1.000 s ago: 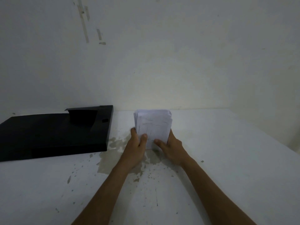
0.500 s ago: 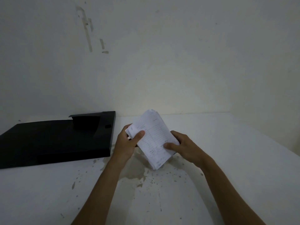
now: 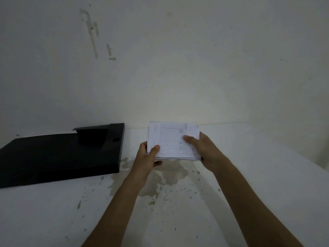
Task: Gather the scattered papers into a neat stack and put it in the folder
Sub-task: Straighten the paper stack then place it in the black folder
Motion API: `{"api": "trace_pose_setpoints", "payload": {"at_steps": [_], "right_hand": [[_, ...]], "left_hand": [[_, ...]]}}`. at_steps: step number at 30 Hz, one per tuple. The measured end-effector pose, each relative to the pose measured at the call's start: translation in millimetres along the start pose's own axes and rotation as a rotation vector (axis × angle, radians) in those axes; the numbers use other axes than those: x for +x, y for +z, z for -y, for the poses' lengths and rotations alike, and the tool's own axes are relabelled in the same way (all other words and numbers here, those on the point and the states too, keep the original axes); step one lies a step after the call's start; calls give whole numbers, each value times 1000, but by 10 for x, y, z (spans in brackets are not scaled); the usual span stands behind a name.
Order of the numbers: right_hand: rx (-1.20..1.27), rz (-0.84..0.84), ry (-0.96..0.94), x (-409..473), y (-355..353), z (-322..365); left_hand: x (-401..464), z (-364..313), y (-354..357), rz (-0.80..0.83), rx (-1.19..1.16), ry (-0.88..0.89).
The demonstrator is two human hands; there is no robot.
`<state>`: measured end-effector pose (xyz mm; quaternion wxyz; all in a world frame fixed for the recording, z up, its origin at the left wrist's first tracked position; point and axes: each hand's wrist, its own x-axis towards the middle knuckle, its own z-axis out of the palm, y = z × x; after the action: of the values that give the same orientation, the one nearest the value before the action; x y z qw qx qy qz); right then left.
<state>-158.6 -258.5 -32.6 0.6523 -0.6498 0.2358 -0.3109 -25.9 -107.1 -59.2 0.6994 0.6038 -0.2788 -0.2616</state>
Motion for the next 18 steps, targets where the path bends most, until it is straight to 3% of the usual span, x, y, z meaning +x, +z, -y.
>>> {"api": "trace_pose_setpoints", "payload": {"at_steps": [3,6,8,12,14,16,18], "right_hand": [[-131,114,-44,22,-54,166],[-284,216,-58,5,-94,182],[-349,283,-42,-29,-95,184],[-473,377,-29,-83,-52,259],[-515,326,-68,-56,-23,285],[-342,210,-53,0,-17,273],[-68,116,14,26,9,241]], "left_hand": [[56,-82,-82,-60,73,5],[88,-275,-173,-139,136,145],[101,-364,-236,-56,295,234],[78,-411,-242,271,679,144],[62,-358,-192,347,717,125],[51,-273,-142,269,596,162],[38,-203,-73,78,460,219]]}}
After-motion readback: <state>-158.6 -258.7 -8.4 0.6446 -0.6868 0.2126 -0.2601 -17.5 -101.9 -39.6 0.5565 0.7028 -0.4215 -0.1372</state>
